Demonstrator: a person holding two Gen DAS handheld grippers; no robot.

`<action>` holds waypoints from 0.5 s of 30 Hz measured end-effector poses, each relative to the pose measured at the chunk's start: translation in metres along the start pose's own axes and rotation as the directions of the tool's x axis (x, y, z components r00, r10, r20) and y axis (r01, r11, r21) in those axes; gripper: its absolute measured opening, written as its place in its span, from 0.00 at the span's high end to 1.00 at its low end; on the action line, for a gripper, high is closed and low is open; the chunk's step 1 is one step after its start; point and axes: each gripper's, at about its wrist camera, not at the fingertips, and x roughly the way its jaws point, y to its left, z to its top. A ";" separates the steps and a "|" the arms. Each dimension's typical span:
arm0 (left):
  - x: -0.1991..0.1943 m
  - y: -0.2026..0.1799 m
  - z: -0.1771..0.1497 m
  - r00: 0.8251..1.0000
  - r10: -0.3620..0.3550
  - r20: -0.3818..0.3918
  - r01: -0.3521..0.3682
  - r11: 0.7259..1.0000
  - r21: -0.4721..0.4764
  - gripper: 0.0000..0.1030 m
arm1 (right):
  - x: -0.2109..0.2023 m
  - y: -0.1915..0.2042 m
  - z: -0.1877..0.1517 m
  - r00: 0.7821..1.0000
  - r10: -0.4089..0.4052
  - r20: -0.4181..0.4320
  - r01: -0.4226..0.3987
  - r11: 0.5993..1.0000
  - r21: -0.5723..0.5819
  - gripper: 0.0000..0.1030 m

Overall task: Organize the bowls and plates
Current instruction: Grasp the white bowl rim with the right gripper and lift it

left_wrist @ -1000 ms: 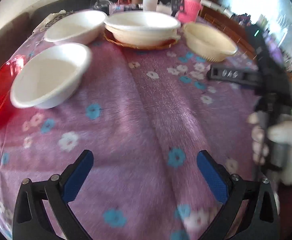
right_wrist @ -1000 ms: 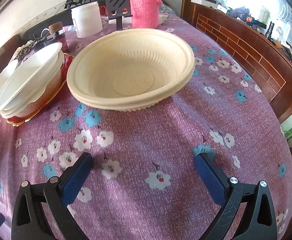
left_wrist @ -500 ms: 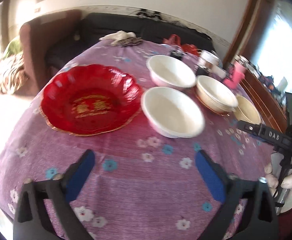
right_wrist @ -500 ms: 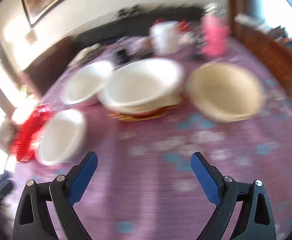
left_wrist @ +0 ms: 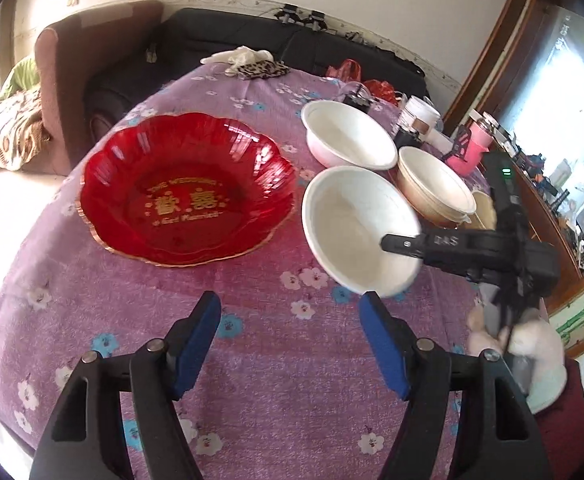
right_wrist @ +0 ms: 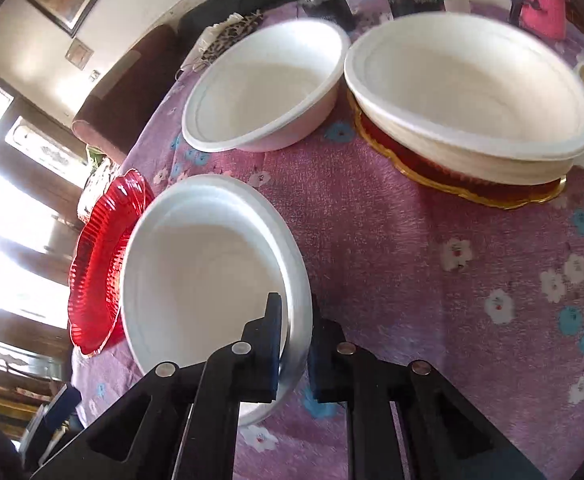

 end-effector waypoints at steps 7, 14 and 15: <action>0.026 -0.032 0.003 0.996 -0.056 -0.064 0.059 0.997 0.044 0.31 | -0.038 -0.031 -0.024 0.996 0.015 -0.083 -0.015 1.000 -0.010 0.89; 0.073 -0.073 0.015 0.986 -0.091 -0.137 0.102 0.992 0.073 0.31 | -0.046 -0.059 -0.033 0.996 0.025 -0.084 -0.022 0.999 0.033 0.87; 0.082 -0.076 0.017 0.985 -0.084 -0.150 0.096 0.992 0.076 0.31 | -0.045 -0.057 -0.031 0.997 0.024 -0.078 -0.022 0.999 0.033 0.87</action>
